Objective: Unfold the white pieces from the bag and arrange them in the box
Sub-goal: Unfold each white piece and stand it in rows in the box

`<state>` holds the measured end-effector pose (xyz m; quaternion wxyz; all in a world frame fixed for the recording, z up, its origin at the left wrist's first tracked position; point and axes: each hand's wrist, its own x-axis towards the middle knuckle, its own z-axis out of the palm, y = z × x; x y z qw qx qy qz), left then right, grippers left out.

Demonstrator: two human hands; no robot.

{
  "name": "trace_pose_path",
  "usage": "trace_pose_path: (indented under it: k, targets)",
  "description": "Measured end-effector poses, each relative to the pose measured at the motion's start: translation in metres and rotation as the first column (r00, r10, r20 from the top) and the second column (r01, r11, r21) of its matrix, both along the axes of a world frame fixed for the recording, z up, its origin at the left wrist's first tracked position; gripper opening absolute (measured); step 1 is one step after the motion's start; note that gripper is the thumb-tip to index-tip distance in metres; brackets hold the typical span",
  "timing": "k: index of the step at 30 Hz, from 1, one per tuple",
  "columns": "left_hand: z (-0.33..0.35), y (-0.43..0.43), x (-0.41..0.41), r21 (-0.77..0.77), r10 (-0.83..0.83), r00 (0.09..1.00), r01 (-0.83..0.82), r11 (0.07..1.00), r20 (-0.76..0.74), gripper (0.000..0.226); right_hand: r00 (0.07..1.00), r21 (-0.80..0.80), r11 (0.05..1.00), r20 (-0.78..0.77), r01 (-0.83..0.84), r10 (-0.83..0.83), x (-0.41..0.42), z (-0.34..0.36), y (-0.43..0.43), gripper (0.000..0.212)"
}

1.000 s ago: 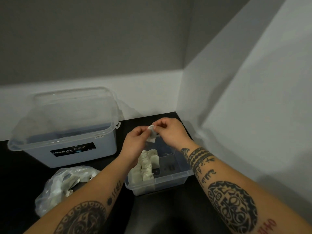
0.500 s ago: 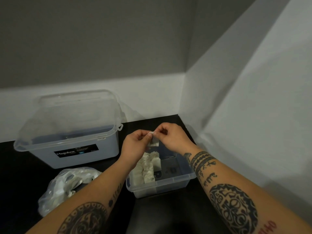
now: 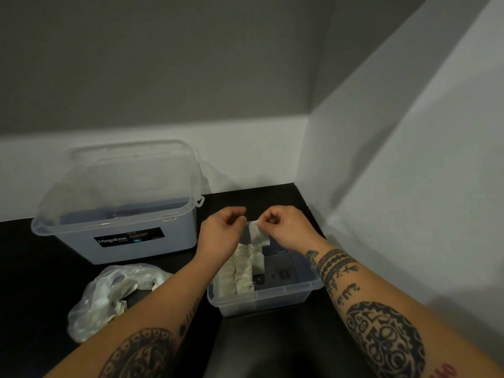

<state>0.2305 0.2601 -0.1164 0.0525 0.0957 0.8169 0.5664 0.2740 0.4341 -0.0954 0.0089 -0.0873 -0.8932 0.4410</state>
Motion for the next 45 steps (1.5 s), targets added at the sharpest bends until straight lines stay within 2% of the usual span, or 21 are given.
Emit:
trace_pose_path:
  k: [2, 4, 7, 9, 11, 13, 32, 36, 40, 42, 45]
  targets:
    - [-0.004, -0.006, -0.003, -0.099, 0.064, 0.986, -0.08, 0.992, -0.154, 0.028, 0.992, 0.04, 0.999, 0.129, -0.014, 0.009, 0.001, -0.009, 0.0, 0.001]
    - [-0.01, -0.011, -0.007, -0.264, 0.03, 0.966, -0.099, 0.959, -0.255, 0.033, 0.966, 0.085, 0.996, 0.26, -0.017, -0.005, 0.003, -0.022, -0.001, 0.003]
    - [-0.019, -0.016, -0.007, -0.52, -0.088, 0.976, -0.03, 0.854, -0.201, 0.048, 0.939, 0.149, 0.989, 0.342, -0.022, -0.031, 0.004, -0.041, -0.006, 0.004]
    - [-0.025, -0.018, -0.003, -0.557, -0.146, 0.984, 0.067, 0.828, -0.1, 0.062, 0.933, 0.171, 0.985, 0.357, -0.015, -0.048, 0.003, -0.048, -0.01, 0.004]
    - [-0.027, -0.02, 0.0, -0.55, -0.166, 0.985, 0.12, 0.826, -0.035, 0.073, 0.928, 0.186, 0.982, 0.363, 0.014, -0.082, 0.002, -0.053, -0.014, 0.005]
    - [-0.026, -0.021, 0.002, -0.548, -0.161, 0.986, 0.117, 0.828, -0.032, 0.077, 0.922, 0.19, 0.981, 0.371, 0.046, -0.115, 0.0, -0.057, -0.017, 0.005]
    - [-0.026, -0.027, 0.003, -0.462, -0.145, 0.986, 0.089, 0.882, -0.087, 0.066, 0.902, 0.192, 0.98, 0.414, 0.049, -0.126, -0.004, -0.059, -0.021, 0.015]
    - [-0.023, -0.042, 0.0, -0.374, -0.124, 0.981, 0.059, 0.926, -0.152, 0.052, 0.922, 0.259, 0.963, 0.352, 0.073, -0.164, -0.004, -0.047, -0.021, 0.009]
    - [-0.016, -0.07, -0.01, -0.304, -0.087, 0.962, 0.004, 0.953, -0.26, 0.041, 0.93, 0.381, 0.924, 0.325, 0.038, -0.172, -0.012, -0.015, -0.037, 0.017]
    - [-0.012, -0.085, -0.015, -0.27, -0.073, 0.954, -0.009, 0.963, -0.292, 0.035, 0.94, 0.376, 0.922, 0.274, 0.09, -0.204, -0.019, 0.008, -0.049, 0.017]
    - [-0.006, -0.119, -0.021, -0.229, -0.09, 0.961, 0.029, 0.973, -0.262, 0.031, 0.971, 0.313, 0.941, 0.154, 0.127, -0.182, -0.029, 0.041, -0.08, 0.015]
